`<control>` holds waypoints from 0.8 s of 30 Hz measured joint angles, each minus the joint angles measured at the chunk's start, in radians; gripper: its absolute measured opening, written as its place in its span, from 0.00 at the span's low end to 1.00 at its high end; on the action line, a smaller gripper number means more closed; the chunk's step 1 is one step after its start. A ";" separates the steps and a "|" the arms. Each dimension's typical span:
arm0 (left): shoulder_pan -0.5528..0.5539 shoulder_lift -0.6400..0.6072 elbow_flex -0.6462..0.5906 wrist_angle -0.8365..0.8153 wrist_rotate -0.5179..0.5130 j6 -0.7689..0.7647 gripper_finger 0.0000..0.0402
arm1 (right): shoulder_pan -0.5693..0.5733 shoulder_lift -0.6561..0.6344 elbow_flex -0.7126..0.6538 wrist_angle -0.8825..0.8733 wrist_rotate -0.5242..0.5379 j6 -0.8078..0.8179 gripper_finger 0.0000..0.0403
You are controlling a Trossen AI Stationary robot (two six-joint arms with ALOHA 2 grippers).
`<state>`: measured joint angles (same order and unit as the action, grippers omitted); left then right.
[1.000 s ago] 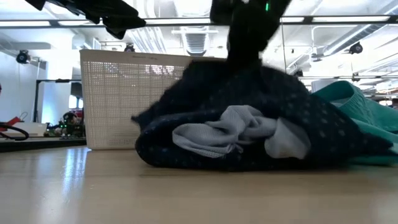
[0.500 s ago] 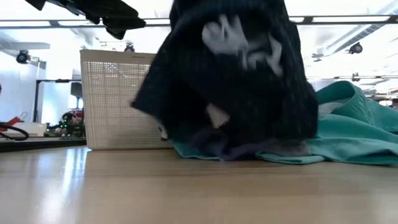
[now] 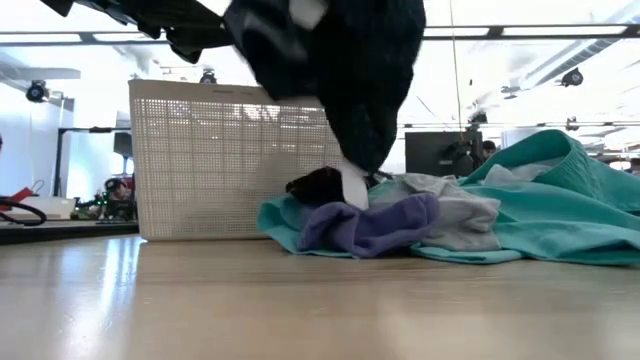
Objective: Sort clothes
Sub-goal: Put the dark blue shirt into the white laundry bin
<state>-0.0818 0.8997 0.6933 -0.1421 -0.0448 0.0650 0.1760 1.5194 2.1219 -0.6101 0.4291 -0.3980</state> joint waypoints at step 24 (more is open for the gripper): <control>0.000 0.042 0.000 0.032 0.001 -0.004 0.47 | -0.391 0.229 0.234 0.486 -0.276 -0.073 0.06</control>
<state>-0.0818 0.9417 0.6934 -0.1098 -0.0437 0.0608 -0.2152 1.7486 2.3554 -0.1237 0.1529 -0.4714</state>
